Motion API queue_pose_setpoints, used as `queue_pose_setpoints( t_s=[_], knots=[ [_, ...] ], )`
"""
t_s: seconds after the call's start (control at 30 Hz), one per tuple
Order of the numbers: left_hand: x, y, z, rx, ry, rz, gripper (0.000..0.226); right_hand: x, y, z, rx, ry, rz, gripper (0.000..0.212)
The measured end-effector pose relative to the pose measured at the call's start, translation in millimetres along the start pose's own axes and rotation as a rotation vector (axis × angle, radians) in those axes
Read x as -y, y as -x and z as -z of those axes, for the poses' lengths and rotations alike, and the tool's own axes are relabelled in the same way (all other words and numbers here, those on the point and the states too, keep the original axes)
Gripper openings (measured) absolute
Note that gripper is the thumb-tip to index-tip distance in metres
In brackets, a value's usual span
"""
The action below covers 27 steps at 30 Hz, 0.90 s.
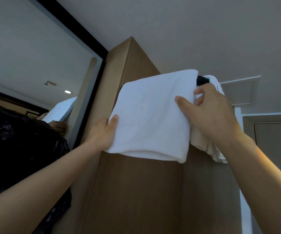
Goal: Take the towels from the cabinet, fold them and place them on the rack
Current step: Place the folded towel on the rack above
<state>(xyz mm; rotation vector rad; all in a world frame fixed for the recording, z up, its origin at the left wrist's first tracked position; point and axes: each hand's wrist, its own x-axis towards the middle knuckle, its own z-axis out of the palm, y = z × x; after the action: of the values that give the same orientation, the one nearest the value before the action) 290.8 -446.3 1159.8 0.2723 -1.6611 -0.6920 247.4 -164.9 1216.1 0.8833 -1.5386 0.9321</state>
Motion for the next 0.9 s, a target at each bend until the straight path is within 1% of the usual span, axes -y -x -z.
queue_pose_setpoints(
  t_s=[0.07,0.13,0.2,0.27,0.33,0.4,0.47,0.53,0.6,0.7,0.77,0.83,0.9],
  knots=[
    [-3.0,2.2,-3.9,0.016,0.015,0.013,0.056,-0.2,4.9,1.0,0.102,0.0,-0.091,0.048],
    [-7.4,1.7,-3.5,0.023,0.029,0.037,0.055,-1.5,5.8,2.6,0.168,-0.009,-0.146,0.047],
    [-11.6,-0.5,-1.2,0.041,0.033,0.076,0.056,-2.9,7.2,4.0,0.249,-0.076,-0.204,0.049],
    [-11.9,-0.7,-1.9,0.094,0.032,0.129,0.059,-1.8,10.1,4.7,0.316,-0.166,-0.242,0.046],
    [-8.4,1.5,-5.3,0.187,0.08,0.214,0.063,0.2,13.5,3.8,0.319,-0.208,-0.227,0.037],
    [-4.9,3.8,-8.8,0.295,0.262,0.285,0.066,1.0,13.4,0.5,0.274,-0.227,-0.206,0.03],
    [-5.1,4.7,-8.4,0.376,0.482,0.309,0.054,0.4,11.8,-3.4,0.256,-0.256,-0.209,0.026],
    [-8.3,1.5,-6.1,0.41,0.603,0.305,0.042,1.0,9.3,-5.8,0.254,-0.318,-0.221,0.028],
    [-13.3,-3.0,-2.5,0.364,0.589,0.283,0.039,2.1,5.9,-7.0,0.232,-0.385,-0.206,0.03],
    [-24.7,-15.6,4.6,0.202,0.504,0.166,0.033,3.1,-2.2,-8.7,0.157,-0.427,-0.123,0.019],
    [-34.0,-27.2,10.0,0.096,0.481,0.087,0.031,6.1,-12.1,-10.2,0.12,-0.424,-0.066,0.021],
    [-44.9,-40.0,14.4,0.049,0.506,0.045,0.035,8.6,-28.8,-11.6,0.073,-0.414,-0.042,0.027],
    [-56.3,-53.0,16.2,0.009,0.495,0.036,0.048,10.0,-48.9,-12.4,0.026,-0.383,-0.065,0.032]
  ],
)
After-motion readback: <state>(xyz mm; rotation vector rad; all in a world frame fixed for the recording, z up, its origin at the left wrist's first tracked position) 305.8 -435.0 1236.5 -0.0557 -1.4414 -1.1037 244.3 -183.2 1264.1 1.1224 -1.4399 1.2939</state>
